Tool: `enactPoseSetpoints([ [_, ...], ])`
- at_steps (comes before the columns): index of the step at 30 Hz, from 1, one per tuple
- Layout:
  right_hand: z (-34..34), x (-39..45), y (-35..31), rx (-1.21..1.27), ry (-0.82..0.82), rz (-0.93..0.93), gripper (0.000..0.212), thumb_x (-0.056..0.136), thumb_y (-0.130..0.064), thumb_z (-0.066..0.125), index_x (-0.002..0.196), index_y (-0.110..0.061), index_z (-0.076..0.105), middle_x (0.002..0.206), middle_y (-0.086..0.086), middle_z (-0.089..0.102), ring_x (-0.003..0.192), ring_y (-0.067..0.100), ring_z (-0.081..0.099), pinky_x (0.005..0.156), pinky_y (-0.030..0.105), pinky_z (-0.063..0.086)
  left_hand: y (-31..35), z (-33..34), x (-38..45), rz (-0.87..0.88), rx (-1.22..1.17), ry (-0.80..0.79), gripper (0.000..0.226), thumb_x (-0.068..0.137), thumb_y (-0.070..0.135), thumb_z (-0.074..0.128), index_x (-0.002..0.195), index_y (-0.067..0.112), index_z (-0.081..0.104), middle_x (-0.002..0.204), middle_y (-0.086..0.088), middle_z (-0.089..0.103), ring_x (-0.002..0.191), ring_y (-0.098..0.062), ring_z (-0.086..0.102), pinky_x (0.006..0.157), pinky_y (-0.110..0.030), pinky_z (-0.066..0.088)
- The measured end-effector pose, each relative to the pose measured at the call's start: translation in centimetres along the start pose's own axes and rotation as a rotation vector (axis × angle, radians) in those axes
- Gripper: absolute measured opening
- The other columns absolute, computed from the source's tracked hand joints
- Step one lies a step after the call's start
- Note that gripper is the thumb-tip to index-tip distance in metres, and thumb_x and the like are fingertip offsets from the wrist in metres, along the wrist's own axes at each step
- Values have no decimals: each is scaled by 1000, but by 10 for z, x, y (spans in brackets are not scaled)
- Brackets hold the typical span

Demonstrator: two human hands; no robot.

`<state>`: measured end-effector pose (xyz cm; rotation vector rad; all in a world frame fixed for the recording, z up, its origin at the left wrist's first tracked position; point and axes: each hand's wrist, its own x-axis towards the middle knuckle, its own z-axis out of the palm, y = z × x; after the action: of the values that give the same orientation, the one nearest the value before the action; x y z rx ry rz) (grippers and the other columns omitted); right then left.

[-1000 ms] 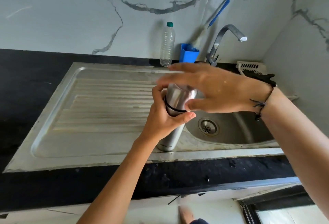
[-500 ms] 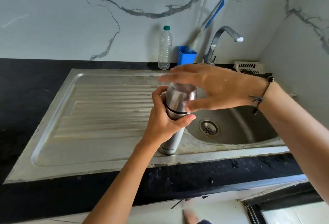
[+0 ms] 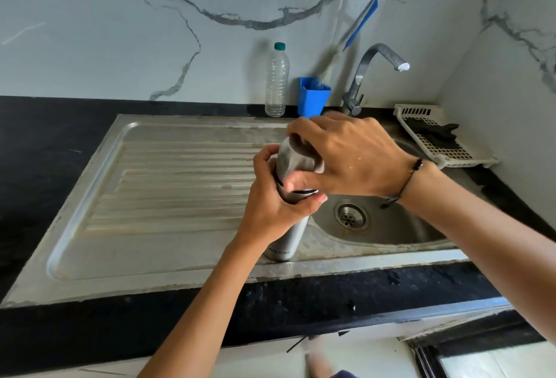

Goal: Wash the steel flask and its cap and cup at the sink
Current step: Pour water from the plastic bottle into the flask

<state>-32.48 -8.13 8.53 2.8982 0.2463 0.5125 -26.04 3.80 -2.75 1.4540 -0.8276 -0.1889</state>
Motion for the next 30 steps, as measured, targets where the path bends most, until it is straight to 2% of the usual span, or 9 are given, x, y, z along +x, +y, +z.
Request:
enactPoseSetpoints([
  [2, -1, 7, 9, 174, -89, -160, 75, 78, -73, 41, 129, -19, 51, 125, 7, 56, 109, 26, 53, 77, 34, 44, 1, -1, 1, -25, -5, -13, 85, 57, 42, 77, 123, 32, 25, 110, 17, 56, 97, 2, 62, 75, -14, 50],
  [4, 6, 16, 15, 313, -130, -274, 70, 78, -58, 55, 135, -18, 49, 138, 12, 47, 129, 28, 41, 103, 45, 36, 2, -2, 2, -40, -2, -18, 88, 56, 44, 77, 127, 28, 27, 110, 19, 57, 99, 3, 61, 76, -15, 49],
  [6, 15, 23, 12, 463, -123, -280, 61, 74, -42, 61, 129, -16, 56, 138, 12, 49, 136, 30, 36, 110, 52, 28, 3, -5, 4, -39, 21, -36, 82, 57, 43, 77, 124, 22, 35, 106, 22, 61, 98, -1, 63, 77, -19, 51],
  [10, 26, 17, 1, 704, 45, -151, 31, 67, -22, 62, 93, -11, 71, 104, 6, 67, 105, 26, 62, 92, 48, 46, 8, -8, 6, -86, 78, -92, 60, 55, 46, 74, 109, 33, 52, 98, 11, 67, 94, -2, 65, 78, -24, 54],
  [13, 30, 14, -6, 733, 160, -30, 15, 68, -16, 66, 81, -13, 71, 84, 0, 64, 79, 18, 62, 69, 43, 49, 4, 0, 5, -155, 77, -39, 74, 49, 43, 74, 116, 22, 52, 98, 9, 68, 95, -3, 66, 80, -28, 55],
  [15, 31, 14, -11, 744, 189, 22, 10, 71, -19, 66, 79, -14, 71, 82, -2, 64, 75, 14, 61, 67, 42, 49, 1, 6, 5, -192, 78, 20, 74, 46, 39, 74, 115, 19, 55, 94, 10, 68, 92, -5, 66, 78, -32, 57],
  [20, 28, 13, -24, 707, 267, 219, 8, 70, -22, 65, 75, -19, 70, 78, -9, 63, 73, 8, 59, 66, 39, 49, 5, 14, 3, -171, 200, 125, 72, 52, 22, 82, 118, 16, 55, 87, 19, 63, 84, 12, 61, 65, -7, 47],
  [25, 30, 14, -39, 625, 346, 409, 6, 69, -23, 62, 72, -23, 68, 75, -10, 64, 72, 8, 58, 65, 37, 50, 17, 21, 0, -147, 235, 182, 54, 64, 7, 82, 109, 11, 52, 79, 18, 55, 75, 24, 53, 58, 0, 40],
  [30, 31, 18, -47, 570, 366, 532, 5, 73, -23, 60, 73, -23, 65, 76, -11, 64, 73, 9, 56, 66, 30, 46, 25, 21, -5, -118, 237, 199, 56, 60, 40, 63, 108, 16, 49, 77, 19, 55, 74, 22, 53, 57, -1, 39],
])
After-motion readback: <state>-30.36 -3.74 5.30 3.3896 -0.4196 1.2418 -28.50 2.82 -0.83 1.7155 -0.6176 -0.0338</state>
